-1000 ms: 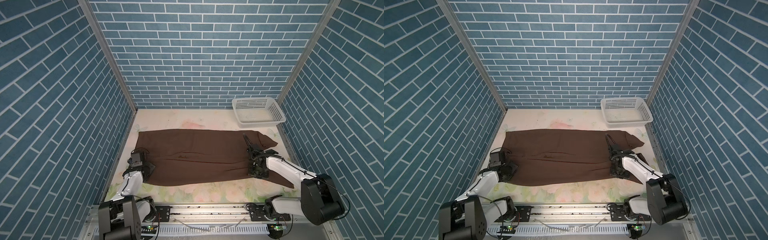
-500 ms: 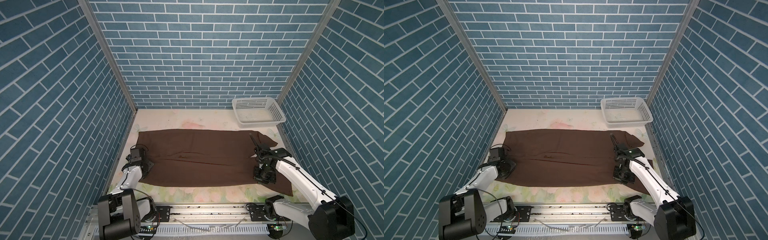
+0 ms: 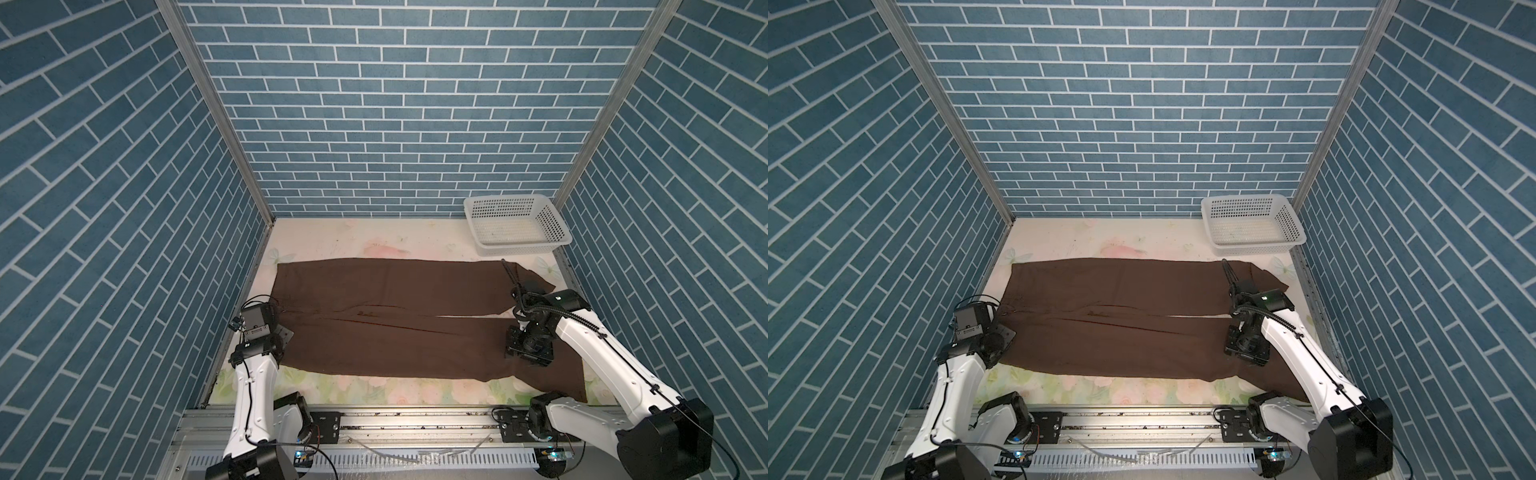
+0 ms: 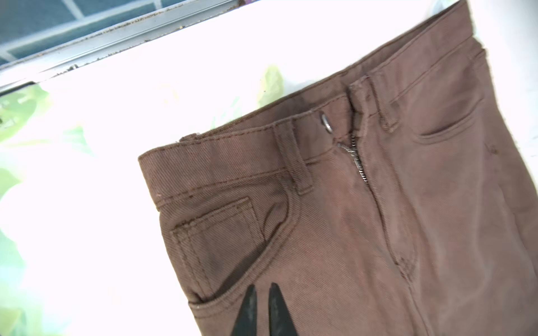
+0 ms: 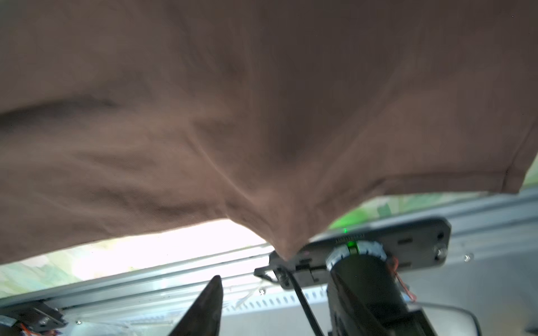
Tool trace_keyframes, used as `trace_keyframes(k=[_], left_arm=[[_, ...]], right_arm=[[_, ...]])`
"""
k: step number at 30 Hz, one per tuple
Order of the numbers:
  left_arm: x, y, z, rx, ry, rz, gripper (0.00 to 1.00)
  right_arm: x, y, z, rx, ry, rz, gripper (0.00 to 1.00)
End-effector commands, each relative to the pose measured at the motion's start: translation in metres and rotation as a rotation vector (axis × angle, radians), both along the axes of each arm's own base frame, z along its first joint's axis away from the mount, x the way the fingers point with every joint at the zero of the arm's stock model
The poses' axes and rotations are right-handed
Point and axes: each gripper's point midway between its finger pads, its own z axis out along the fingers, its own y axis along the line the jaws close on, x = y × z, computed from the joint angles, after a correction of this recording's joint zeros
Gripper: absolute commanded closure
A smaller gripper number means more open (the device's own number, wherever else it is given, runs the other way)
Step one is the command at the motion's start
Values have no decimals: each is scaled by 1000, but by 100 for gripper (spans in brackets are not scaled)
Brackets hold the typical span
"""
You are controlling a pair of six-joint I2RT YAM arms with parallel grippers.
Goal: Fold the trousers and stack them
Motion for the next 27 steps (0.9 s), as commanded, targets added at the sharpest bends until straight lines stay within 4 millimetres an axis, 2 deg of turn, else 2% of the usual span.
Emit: trace_keyframes(k=[1,2,4,7,8,9,11,12,16,23,27], left_arm=[[10,-8,-3,-50,-38,-26,85],[15,-10,-5,-65,-49,-39,86],[15,-10,-11,-78,-12,-43,89],[8,-7,-24,-70,51,-34,89],[8,-6,-27,-68,56,-32,79],[7,-6,-30,-67,62,-29,65],[3,-3,-35,-58,85,-12,51],[1,-1,-37,-51,91,5,46],[0,8,-48,-27,113,32,46],[-9,19,-74,-77,151,100,51],[-8,25,-74,-103,146,115,50]], right_arm=[[51,15,-8,80,-207,-108,90],[59,18,-18,105,-235,-146,100],[62,23,-39,148,-209,-194,100],[61,15,-59,129,-146,-214,100],[63,11,-63,121,-145,-220,100],[65,8,-64,119,-150,-232,100],[69,3,-67,136,-153,-267,100],[69,-1,-68,144,-149,-283,100],[68,-26,-78,92,-122,-326,100],[73,-52,-94,58,-81,-386,100],[79,-68,-101,12,-78,-415,100]])
